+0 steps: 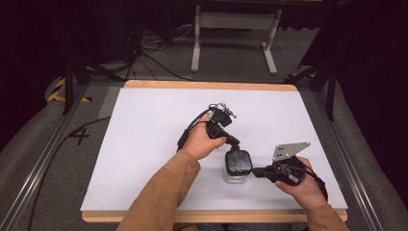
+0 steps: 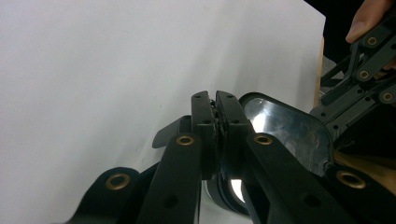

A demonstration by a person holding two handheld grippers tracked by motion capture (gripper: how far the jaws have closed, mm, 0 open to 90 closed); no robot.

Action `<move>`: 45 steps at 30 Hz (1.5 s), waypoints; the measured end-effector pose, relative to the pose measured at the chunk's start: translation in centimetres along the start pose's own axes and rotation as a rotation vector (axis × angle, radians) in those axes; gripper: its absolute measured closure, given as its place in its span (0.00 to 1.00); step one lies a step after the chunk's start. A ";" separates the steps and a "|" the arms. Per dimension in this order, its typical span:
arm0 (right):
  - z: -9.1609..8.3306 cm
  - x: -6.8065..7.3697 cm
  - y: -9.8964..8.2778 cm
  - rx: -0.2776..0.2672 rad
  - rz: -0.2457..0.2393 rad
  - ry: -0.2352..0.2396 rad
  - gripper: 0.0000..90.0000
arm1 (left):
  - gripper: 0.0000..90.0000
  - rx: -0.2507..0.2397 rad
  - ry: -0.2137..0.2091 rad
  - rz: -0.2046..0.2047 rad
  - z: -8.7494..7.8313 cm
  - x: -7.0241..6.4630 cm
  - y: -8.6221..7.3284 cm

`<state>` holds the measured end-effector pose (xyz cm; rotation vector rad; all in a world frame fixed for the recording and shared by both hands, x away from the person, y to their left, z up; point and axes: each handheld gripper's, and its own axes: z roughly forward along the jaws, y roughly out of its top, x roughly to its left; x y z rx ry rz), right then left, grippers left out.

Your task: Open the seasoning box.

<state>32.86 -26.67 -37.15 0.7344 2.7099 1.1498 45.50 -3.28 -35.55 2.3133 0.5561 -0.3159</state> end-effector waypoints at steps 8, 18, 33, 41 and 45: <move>0.0 -0.1 -0.1 -0.013 0.003 0.005 1.00 | 0.96 0.008 0.038 0.027 -0.1 -0.5 0.0; -0.3 -0.1 0.2 -0.041 0.004 0.024 1.00 | 0.93 -0.095 0.085 0.063 -4.0 -2.5 -1.0; -1.0 -0.4 1.3 -0.110 -0.015 0.015 1.00 | 0.92 -0.118 0.079 0.147 -6.7 -6.3 -4.0; -1.4 -0.4 1.9 -0.140 -0.025 0.016 1.00 | 0.92 -0.133 0.060 0.167 -6.9 -7.8 -5.1; -1.4 -0.4 2.1 -0.146 -0.028 0.014 1.00 | 0.93 -0.136 0.047 0.189 -6.7 -8.6 -5.8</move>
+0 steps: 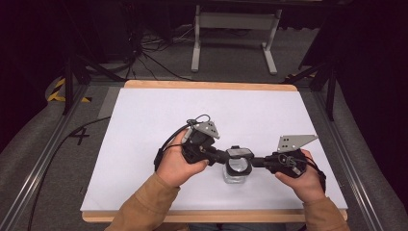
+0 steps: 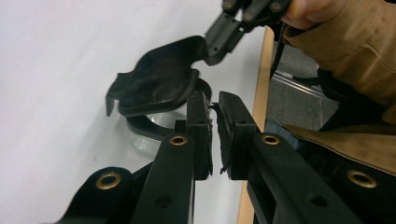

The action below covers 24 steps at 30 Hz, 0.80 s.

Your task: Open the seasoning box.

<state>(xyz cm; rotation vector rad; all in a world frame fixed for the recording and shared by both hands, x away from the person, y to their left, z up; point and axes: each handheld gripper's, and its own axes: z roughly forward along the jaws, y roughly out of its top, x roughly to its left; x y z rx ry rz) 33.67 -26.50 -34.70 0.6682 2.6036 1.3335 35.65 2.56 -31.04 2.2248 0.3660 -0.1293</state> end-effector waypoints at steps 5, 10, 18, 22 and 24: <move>0.0 0.0 0.2 -0.013 0.001 -0.011 1.00 | 0.94 -0.022 -0.027 0.031 1.3 -1.0 -1.0; 0.0 0.1 0.4 -0.030 0.001 -0.019 1.00 | 0.98 -0.046 -0.034 0.034 3.0 -1.2 -1.7; 0.0 0.1 0.6 -0.051 0.003 -0.043 1.00 | 1.00 -0.118 0.032 0.013 5.1 -1.0 -2.5; 0.2 0.1 0.7 -0.062 0.006 -0.068 1.00 | 0.99 -0.184 0.046 -0.052 5.4 -0.6 -2.9; 0.2 0.0 0.7 -0.069 0.010 -0.075 1.00 | 0.99 -0.183 0.047 -0.063 5.5 -0.4 -3.0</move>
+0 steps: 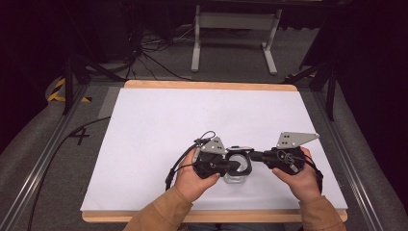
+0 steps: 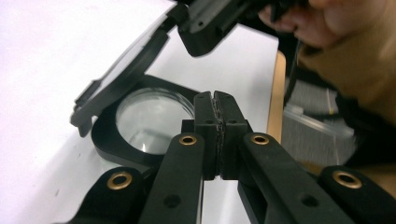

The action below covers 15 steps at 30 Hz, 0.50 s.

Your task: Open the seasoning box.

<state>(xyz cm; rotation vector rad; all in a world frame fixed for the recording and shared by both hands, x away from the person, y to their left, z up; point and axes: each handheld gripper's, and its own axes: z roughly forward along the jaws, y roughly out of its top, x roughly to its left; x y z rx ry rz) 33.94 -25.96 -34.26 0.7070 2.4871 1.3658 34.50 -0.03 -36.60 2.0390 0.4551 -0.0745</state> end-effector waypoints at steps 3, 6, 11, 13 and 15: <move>0.3 -0.1 0.0 -0.019 0.007 -0.026 1.00 | 1.00 0.014 0.022 -0.007 0.4 0.2 -0.3; 0.5 -0.2 0.1 -0.034 0.014 -0.059 1.00 | 1.00 0.043 0.046 0.008 0.7 0.2 -0.6; 0.8 -0.4 0.3 -0.060 0.018 -0.096 1.00 | 1.00 0.082 0.070 0.012 1.3 0.1 -0.9; 0.9 -0.5 0.3 -0.072 0.030 -0.109 1.00 | 1.00 0.077 0.076 0.016 1.4 0.1 -1.1; 1.0 -0.7 0.4 -0.082 0.039 -0.126 1.00 | 1.00 0.078 0.081 0.020 1.5 0.0 -1.1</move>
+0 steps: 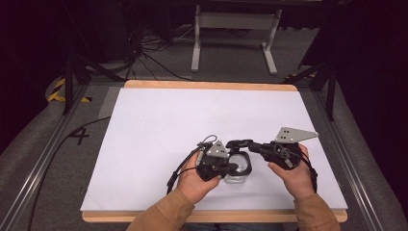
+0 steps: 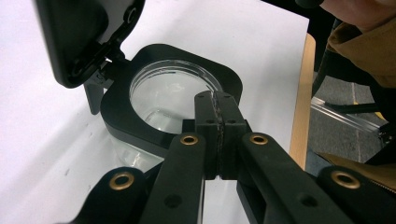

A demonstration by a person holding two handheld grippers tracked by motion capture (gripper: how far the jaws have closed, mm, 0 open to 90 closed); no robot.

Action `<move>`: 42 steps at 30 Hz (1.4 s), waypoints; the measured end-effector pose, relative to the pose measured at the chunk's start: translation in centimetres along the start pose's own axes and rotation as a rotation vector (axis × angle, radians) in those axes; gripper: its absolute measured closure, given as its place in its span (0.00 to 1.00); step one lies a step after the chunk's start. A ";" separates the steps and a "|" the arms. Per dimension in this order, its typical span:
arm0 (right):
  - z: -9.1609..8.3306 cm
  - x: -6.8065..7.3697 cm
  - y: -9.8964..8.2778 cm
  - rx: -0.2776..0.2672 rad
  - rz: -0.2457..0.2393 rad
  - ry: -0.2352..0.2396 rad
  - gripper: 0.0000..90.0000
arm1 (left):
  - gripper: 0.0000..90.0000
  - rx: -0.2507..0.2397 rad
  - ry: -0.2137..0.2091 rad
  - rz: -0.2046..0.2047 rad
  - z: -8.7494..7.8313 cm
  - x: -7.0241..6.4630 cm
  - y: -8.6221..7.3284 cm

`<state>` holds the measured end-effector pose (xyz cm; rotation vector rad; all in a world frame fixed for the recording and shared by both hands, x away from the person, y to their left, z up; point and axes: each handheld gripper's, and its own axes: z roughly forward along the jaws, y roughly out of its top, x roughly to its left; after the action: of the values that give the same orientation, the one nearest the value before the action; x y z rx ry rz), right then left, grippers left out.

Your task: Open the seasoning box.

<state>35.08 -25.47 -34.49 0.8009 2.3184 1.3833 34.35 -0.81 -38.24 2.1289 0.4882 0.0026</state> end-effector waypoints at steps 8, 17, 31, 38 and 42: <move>1.0 -0.9 0.3 -0.033 0.068 -0.041 1.00 | 1.00 0.007 0.033 0.033 0.0 -0.4 0.0; 1.8 -1.8 -0.1 -0.058 0.135 -0.059 1.00 | 1.00 -0.006 0.047 0.026 0.1 -0.6 -0.1; -1.4 -1.8 0.3 -0.046 0.068 -0.042 0.99 | 0.87 -0.042 0.084 0.017 -3.8 0.5 0.2; -2.9 -3.3 -0.6 -0.064 0.068 0.021 0.77 | 0.77 -0.068 0.106 0.017 -7.0 3.0 -0.9; -3.4 -4.1 -1.3 -0.037 0.065 0.018 0.73 | 0.71 -0.067 0.117 -0.006 -8.1 4.2 -1.7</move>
<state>36.15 -30.82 -34.04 0.8630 2.2922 1.4625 36.10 7.90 -35.74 2.0699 0.5558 0.1390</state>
